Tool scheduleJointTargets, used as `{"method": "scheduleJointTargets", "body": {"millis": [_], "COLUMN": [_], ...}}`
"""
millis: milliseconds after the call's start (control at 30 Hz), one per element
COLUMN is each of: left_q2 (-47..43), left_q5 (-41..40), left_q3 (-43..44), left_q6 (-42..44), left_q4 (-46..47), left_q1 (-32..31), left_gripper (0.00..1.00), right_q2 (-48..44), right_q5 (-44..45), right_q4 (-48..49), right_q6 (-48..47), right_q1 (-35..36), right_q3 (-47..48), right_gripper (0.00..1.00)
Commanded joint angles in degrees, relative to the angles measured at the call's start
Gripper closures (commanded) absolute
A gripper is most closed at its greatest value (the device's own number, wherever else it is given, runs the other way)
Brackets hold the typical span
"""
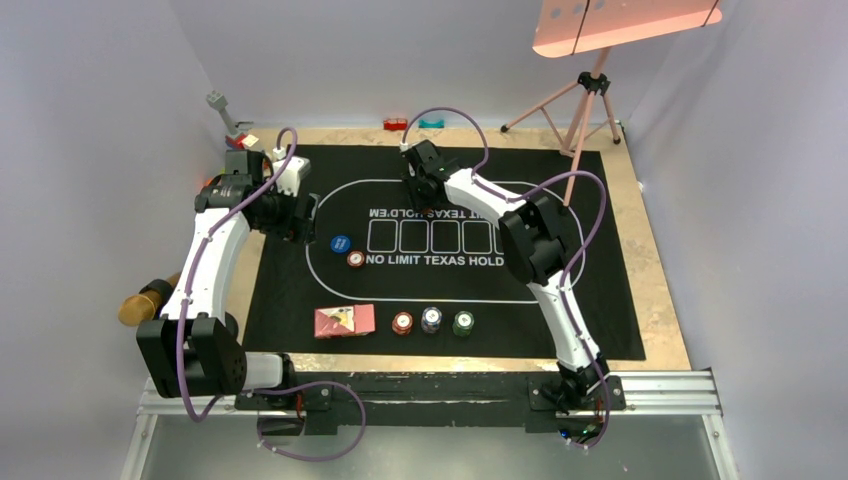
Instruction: Distribute texas hold em gaming equipment
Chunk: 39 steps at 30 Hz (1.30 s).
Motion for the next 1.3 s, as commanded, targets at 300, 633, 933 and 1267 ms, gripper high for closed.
{"method": "scheduleJointTargets", "body": {"millis": [300,633,933,1267], "left_q2": [-1.8,-2.1,-2.1,-2.5], "left_q5": [0.1,-0.6,-0.8,-1.1], "left_q3": [-0.6,-0.6,-1.0,-1.0], "left_q6": [0.0,-0.2,-0.2,-0.3], "left_q4": [2.3,2.3,2.5,2.6], "left_q1": [0.4,0.5,0.4,0.5], "left_gripper": [0.00,0.00,0.00,0.00], "right_q2": [-7.2,-23.8,-32.6,-31.8], "right_q5": [0.6,-0.2,-7.5,-10.8], "right_q4": [0.0,1.8,4.5,4.9], "right_q6": [-0.4,-2.0,-3.2,-2.7], "right_q1": [0.4,8.0,22.2,28.3], "right_q3": [1.4,-12.3,-32.1,-38.0], "right_gripper": [0.31,0.26,0.17,0.14]}}
